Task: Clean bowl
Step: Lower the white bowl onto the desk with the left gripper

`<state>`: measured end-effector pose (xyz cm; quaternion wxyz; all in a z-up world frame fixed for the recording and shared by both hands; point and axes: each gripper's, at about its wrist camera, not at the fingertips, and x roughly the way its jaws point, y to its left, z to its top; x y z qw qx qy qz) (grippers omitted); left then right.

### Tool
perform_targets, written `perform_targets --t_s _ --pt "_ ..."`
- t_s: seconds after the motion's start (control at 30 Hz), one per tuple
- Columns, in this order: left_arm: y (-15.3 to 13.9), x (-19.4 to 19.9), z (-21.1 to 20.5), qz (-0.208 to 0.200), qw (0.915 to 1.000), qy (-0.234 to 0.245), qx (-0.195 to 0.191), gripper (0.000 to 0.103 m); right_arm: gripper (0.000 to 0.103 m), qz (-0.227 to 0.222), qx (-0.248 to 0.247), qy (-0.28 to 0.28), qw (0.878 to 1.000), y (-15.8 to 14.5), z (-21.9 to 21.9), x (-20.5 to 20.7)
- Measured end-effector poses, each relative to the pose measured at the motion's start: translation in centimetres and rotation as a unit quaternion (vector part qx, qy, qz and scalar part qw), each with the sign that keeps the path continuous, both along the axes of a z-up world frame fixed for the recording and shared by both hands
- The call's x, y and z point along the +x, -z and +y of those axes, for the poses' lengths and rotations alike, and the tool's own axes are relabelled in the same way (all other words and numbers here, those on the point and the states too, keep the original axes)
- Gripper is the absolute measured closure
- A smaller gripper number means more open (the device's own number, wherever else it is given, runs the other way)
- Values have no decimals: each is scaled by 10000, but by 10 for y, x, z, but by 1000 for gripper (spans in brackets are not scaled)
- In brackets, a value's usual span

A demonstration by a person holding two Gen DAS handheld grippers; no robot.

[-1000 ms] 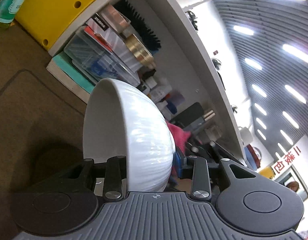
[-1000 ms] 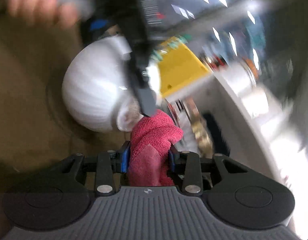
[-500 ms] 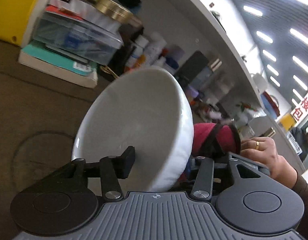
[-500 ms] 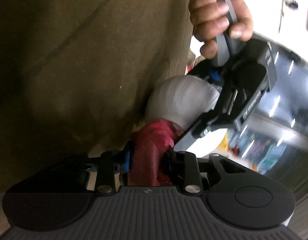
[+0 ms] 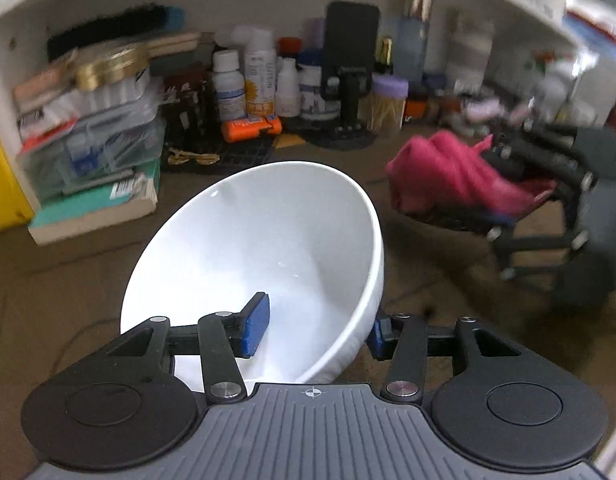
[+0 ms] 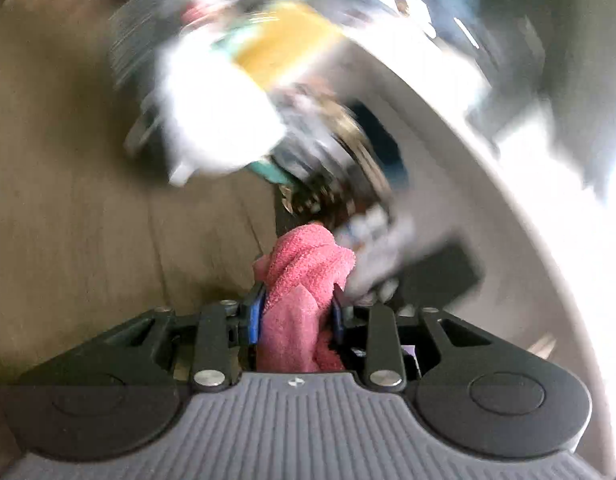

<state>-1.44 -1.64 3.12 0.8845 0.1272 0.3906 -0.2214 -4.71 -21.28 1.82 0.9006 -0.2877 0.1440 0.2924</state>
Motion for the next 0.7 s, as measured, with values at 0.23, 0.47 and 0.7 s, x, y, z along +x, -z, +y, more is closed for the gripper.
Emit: perform_targets --t_s 0.23,0.47,0.7 --pt "2 -5 -39 -89 9987 319 387 49 69 1748 1710 732 9669 -6 -9 50" --pt "7 -8 -57 -276 9964 356 714 40 57 1733 1645 1056 9653 12 0 58" --pt "7 -14 -71 -402 9947 396 860 35 10 1609 1317 1355 9687 19 14 60"
